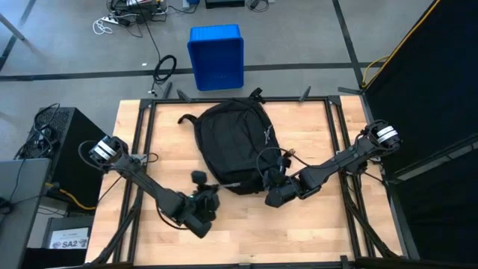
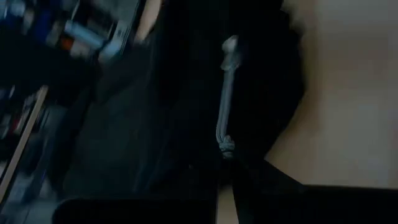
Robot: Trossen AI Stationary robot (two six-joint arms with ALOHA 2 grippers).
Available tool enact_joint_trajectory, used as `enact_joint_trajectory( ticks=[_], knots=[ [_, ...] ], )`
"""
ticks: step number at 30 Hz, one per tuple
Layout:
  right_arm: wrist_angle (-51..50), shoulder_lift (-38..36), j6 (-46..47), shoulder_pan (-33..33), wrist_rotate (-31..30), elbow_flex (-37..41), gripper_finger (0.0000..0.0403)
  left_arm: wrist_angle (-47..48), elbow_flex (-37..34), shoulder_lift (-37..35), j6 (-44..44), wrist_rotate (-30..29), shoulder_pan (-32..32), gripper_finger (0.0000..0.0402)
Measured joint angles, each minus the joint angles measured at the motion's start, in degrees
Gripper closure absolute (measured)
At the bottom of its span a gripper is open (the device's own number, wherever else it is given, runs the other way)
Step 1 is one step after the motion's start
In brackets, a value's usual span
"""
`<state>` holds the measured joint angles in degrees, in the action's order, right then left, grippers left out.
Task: Unpack backpack
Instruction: Open the black backpack
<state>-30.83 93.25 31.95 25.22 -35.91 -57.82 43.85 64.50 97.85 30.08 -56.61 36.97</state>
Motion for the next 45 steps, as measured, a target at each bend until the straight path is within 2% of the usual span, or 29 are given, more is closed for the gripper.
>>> enact_joint_trajectory(
  ticks=[2, 6, 10, 18, 22, 25, 29, 31, 37, 45],
  knots=[
    [-1.86, 0.02, 0.49, 0.71, 1.22, 0.15, 0.0402, 5.66, -1.3, -0.16, 6.02, 0.64, 0.2, 0.0401],
    [-7.09, 0.02, 5.64, 1.62, 2.07, 0.09, 0.0402, 10.55, -3.19, -0.1, 13.91, 1.29, 1.15, 0.0401],
    [-10.7, -0.03, 8.47, 2.04, 1.88, 0.11, 0.0402, 7.93, -4.58, -0.1, 15.14, 1.73, 1.43, 0.0401],
    [-10.85, -4.04, 3.61, 3.0, 2.97, -3.5, 0.0385, -1.7, -4.65, -0.1, 5.07, 2.29, 1.29, 0.0401],
    [-7.44, -5.25, -1.48, 4.05, -0.14, -6.51, 0.0372, -2.79, -4.65, -0.1, 4.56, 2.07, 0.98, 0.0401],
    [1.56, -5.42, -10.37, 5.02, -0.43, -7.64, 0.0357, -5.02, -4.67, -0.1, 1.72, 2.07, 0.92, 0.0401],
    [19.12, -4.78, -22.22, 5.45, -0.22, -7.05, 0.0331, -8.16, -3.42, -0.08, -3.93, 1.86, 0.92, 0.0401],
    [23.21, -3.52, -27.01, 4.91, 0.79, -6.54, 0.0316, -8.79, -1.83, -0.08, -5.79, 1.18, 0.92, 0.0401],
    [25.08, 1.99, -30.58, 2.86, 2.9, -6.43, 0.0257, -8.8, 2.78, -0.08, -13.18, 0.25, 0.9, 0.0401],
    [21.82, 8.11, -30.71, -1.75, -2.52, -6.4, 0.0193, -9.64, 6.3, -0.08, -19.61, 0.34, 0.83, 0.0401]
  ],
)
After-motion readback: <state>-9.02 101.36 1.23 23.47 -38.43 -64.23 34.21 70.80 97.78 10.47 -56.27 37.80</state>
